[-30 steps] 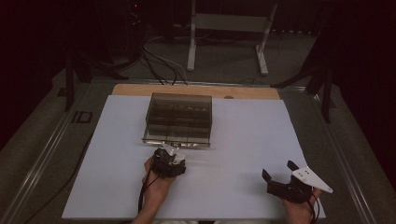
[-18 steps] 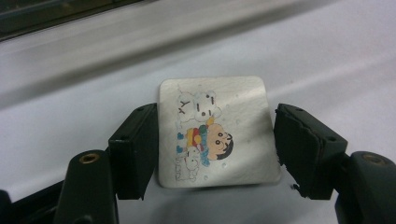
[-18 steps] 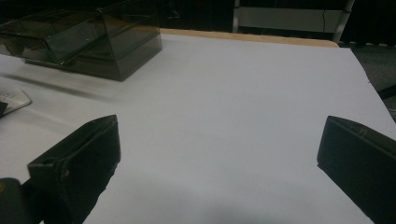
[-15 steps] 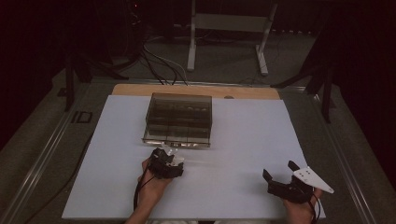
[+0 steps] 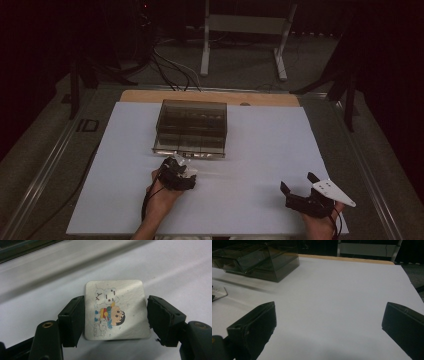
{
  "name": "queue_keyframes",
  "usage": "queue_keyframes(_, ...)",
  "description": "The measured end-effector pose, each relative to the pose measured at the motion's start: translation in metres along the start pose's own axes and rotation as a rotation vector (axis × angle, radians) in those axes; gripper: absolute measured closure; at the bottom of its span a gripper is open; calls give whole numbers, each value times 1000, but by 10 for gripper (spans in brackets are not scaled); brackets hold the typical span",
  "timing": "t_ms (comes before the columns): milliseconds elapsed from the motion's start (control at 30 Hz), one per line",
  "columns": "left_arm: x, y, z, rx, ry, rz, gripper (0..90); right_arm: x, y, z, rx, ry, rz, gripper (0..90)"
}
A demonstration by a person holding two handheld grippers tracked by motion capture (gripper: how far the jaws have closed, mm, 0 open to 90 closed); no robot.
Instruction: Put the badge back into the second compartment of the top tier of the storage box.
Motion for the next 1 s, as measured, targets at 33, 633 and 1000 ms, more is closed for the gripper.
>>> queue_keyframes(33, 0, 0, 0, 0, 0, 0, 344, 0, 0, 0, 0, 0, -1, 0)
queue_keyframes(633, -1, 1, -1, 19, 10, 0, 347, 0, -1, 0, 0, 1, 3, 0)
queue_keyframes(1000, -3, 1, -2, 50, 7, -14, 347, 0, -1, 0, 0, -1, 4, 0)
Point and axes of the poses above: each handheld gripper's, and its own axes: z roughly forward along the jaws, x roughly out of its underside, y roughly to its left, the point moved 10 cm from there along z, roughly forward along the jaws, and after that the axes turned 7 degrees about -z, right-handed, at the moved point
